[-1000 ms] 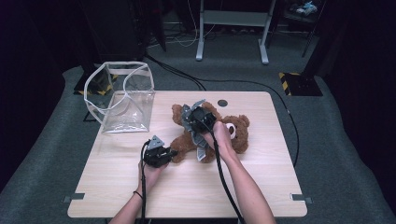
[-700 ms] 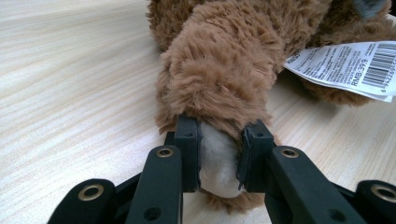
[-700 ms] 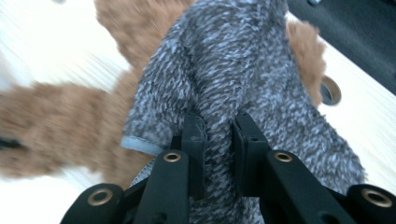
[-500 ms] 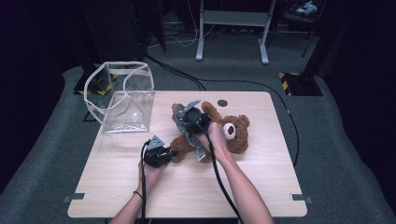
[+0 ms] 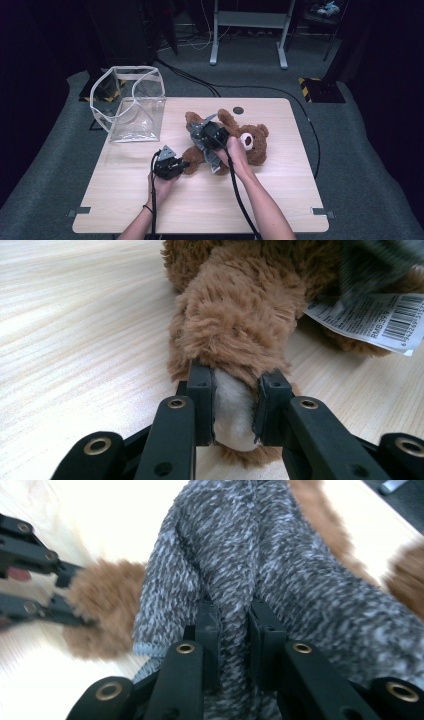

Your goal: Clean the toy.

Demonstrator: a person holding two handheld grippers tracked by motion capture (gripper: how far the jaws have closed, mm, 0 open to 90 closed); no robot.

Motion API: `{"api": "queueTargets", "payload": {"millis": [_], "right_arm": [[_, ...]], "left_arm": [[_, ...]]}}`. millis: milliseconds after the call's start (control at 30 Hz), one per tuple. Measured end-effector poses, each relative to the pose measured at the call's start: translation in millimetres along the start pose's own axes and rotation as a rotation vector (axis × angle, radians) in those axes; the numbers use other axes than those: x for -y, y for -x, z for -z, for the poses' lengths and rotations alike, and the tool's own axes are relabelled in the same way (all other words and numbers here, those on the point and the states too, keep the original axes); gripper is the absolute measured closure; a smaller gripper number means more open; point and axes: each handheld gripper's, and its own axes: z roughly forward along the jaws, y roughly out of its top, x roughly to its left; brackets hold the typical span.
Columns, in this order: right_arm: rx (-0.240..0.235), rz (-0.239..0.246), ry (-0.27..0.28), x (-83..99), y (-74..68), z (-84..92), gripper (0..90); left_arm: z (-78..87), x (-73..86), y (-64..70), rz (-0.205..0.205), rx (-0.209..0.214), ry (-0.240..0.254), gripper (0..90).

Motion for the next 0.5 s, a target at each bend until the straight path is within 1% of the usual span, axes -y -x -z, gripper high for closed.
{"api": "queueTargets", "payload": {"millis": [33, 67, 133, 167, 233, 300, 333, 367, 400, 433, 467, 500], "right_arm": [[0.0, -0.008, 0.004, 4.0, 3.8, 3.7, 78.3], [0.003, -0.003, 0.021, 8.0, 9.4, 6.4, 78.3], [0.027, -0.044, 0.022, 17.5, 17.5, 13.6, 78.2], [0.034, -0.045, 0.024, 20.7, 21.3, 15.5, 78.2], [0.071, -0.068, 0.023, 29.8, 31.1, 19.9, 78.2], [0.084, -0.12, 0.004, 39.8, 40.4, 24.2, 78.2], [0.09, -0.121, 0.002, 45.3, 47.2, 26.4, 78.3], [0.087, -0.139, 0.004, 48.1, 49.3, 28.2, 78.4], [0.087, -0.145, 0.011, 51.4, 51.1, 29.8, 78.4], [0.089, -0.132, 0.008, 52.8, 53.1, 30.6, 78.5], [0.09, -0.151, 0.004, 54.0, 52.7, 30.8, 78.6], [0.094, -0.133, 0.016, 54.7, 55.3, 30.4, 78.6]], "left_arm": [[0.1, -0.1, -0.2, 0.0, 0.003, -0.003, 73.7], [0.1, -0.1, -0.3, -0.001, 0.003, -0.002, 73.7], [0.1, -0.2, -0.4, -0.001, 0.002, -0.002, 73.7], [0.0, -0.2, -0.5, 0.0, 0.002, -0.001, 73.7], [0.0, -0.2, -0.7, 0.0, 0.003, -0.003, 73.7], [-0.1, -0.3, -0.8, 0.001, 0.006, -0.004, 73.7], [-0.1, -0.3, -0.9, 0.0, 0.006, -0.005, 73.7], [-0.1, -0.4, -0.9, -0.001, 0.006, -0.005, 73.7], [-0.1, -0.4, -0.9, -0.002, 0.006, -0.006, 73.7], [-0.1, -0.4, -0.8, -0.003, 0.006, -0.006, 73.7], [-0.4, -0.3, -0.6, -0.002, 0.003, -0.003, 73.7], [-0.4, -0.3, -0.6, -0.002, 0.003, -0.003, 73.7]]}}
